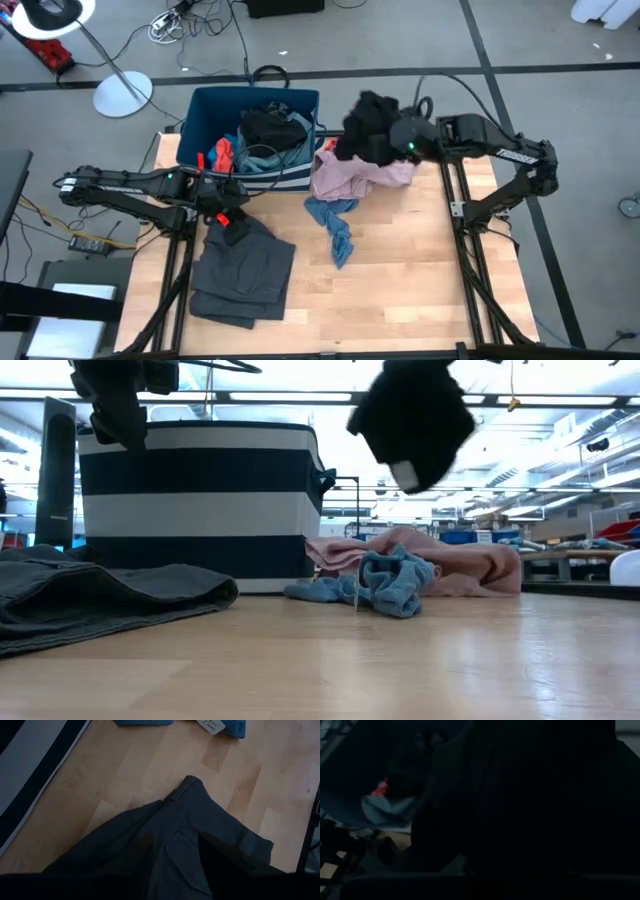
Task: Sort clothes
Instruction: Put the black t-shirt into the blue laundry bin
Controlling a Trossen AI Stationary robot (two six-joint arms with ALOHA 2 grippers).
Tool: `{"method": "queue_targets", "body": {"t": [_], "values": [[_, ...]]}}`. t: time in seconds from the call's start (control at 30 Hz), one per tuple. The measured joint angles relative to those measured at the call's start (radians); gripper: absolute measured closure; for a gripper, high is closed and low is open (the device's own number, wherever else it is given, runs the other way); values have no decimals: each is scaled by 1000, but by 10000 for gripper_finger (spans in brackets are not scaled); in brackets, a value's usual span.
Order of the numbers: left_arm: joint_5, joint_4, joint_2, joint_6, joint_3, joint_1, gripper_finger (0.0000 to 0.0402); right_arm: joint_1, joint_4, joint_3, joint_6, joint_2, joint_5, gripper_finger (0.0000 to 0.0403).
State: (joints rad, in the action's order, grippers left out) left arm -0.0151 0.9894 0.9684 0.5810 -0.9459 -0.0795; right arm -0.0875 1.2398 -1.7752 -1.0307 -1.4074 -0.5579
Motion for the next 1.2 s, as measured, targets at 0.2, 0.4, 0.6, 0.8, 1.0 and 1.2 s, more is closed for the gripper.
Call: {"method": "queue_targets", "body": {"t": [0.2,0.4,0.6,0.8,1.0,1.2], "values": [[0,0,0,-1,0,0,239,-53,-53,-214,207,-158,28,346],[0,1,0,-1,0,0,239,-81,-222,-427,438,-319,128,346],[0,1,0,4,0,0,239,-102,-347,-583,580,-464,254,346],[0,1,0,6,0,0,239,-149,-468,-570,633,-560,402,346],[0,1,0,7,0,0,239,-209,-516,-569,649,-671,548,346],[0,1,0,24,0,0,239,-243,-519,-569,666,-765,617,346]]}}
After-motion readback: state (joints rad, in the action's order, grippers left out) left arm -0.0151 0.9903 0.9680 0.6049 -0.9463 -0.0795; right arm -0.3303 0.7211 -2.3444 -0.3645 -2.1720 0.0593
